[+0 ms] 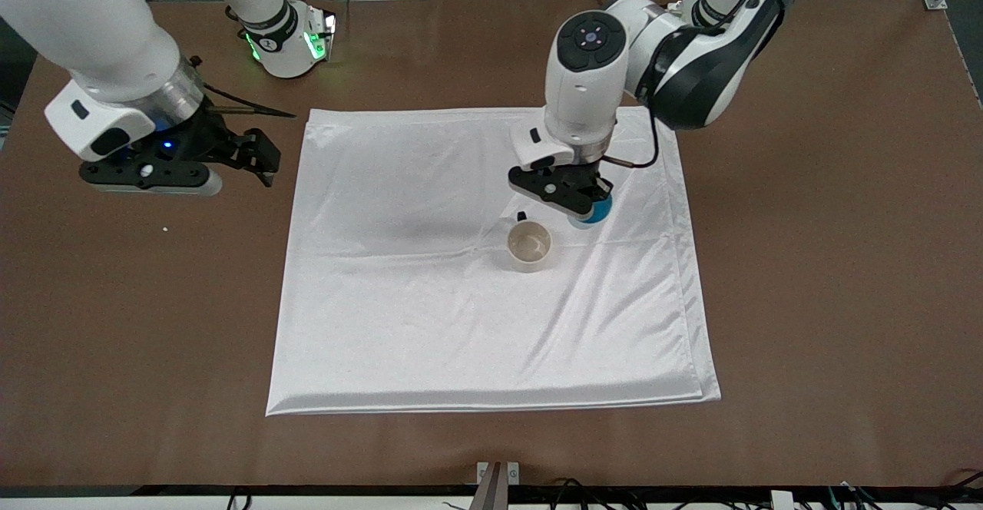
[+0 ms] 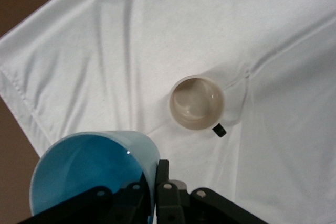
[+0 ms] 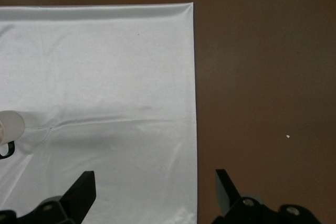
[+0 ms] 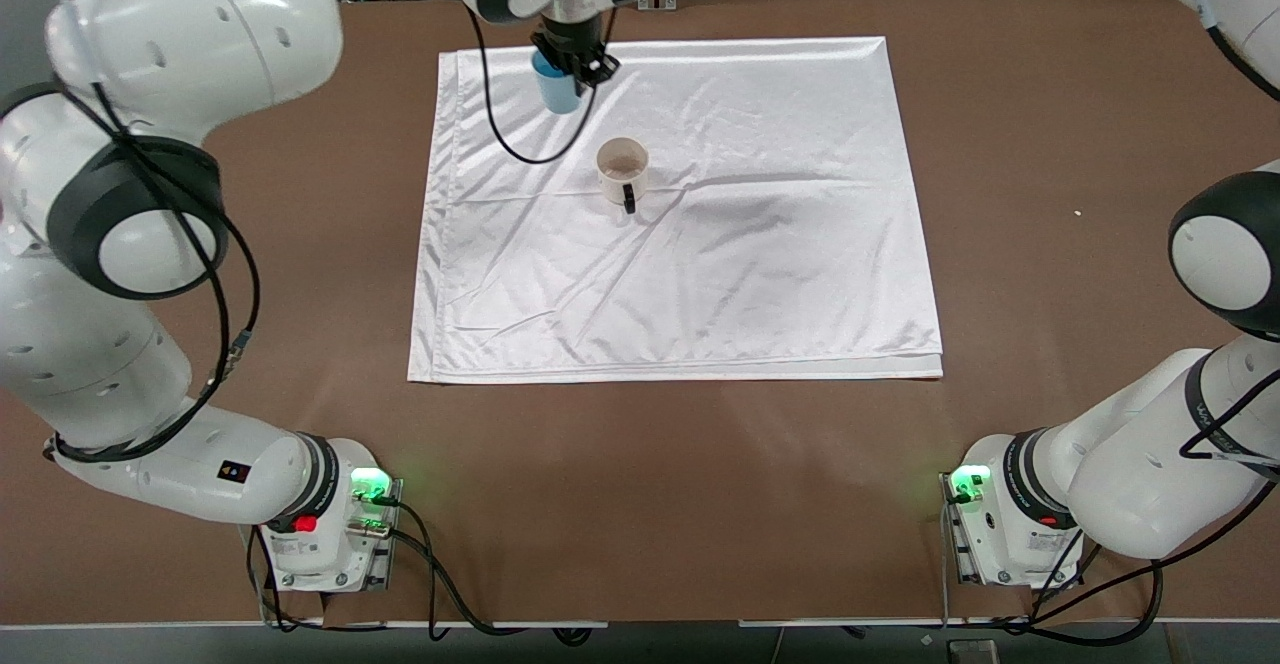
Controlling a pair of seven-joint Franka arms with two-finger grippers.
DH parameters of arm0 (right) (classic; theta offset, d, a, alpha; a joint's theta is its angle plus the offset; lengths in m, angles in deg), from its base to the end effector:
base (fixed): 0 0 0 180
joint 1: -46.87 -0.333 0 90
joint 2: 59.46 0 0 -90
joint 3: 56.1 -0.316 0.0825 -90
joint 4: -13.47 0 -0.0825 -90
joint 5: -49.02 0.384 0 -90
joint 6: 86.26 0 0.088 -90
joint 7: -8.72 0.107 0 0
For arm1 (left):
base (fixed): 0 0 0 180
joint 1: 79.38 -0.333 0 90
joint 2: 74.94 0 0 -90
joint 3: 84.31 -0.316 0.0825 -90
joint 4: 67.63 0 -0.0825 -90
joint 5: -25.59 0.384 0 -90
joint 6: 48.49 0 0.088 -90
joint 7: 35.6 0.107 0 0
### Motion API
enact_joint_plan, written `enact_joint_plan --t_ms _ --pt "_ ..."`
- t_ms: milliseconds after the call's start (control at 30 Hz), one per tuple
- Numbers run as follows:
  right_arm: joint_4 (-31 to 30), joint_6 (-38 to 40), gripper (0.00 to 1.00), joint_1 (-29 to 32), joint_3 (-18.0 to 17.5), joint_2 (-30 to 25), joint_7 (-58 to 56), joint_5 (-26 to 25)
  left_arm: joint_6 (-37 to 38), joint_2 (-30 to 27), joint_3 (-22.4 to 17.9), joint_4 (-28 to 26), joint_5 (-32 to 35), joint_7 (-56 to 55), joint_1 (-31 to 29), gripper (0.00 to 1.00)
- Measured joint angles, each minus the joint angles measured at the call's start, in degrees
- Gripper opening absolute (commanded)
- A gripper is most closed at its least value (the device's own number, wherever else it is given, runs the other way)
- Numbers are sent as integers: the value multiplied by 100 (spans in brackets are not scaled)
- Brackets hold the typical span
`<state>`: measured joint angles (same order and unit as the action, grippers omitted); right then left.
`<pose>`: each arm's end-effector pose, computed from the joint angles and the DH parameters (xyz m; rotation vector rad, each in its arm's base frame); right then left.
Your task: Place blue cup into white mug on cloth
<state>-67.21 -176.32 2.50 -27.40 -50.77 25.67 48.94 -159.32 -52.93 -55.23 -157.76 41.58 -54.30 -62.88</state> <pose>0.5677 0.1841 0.6240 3.0782 -0.0253 0.0772 0.5068 -0.4303 0.4445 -2.9797 0.8110 -0.1031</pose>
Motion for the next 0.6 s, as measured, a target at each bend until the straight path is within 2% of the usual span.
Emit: enact_joint_plan --t_ms 367,600 --pt "-200 -150 100 5 624 -97 -459 3 -866 738 -25 18 149 -228 311 0" --pt "-617 -705 100 62 947 -192 -938 48 -1166 1095 -45 30 273 -228 334 0"
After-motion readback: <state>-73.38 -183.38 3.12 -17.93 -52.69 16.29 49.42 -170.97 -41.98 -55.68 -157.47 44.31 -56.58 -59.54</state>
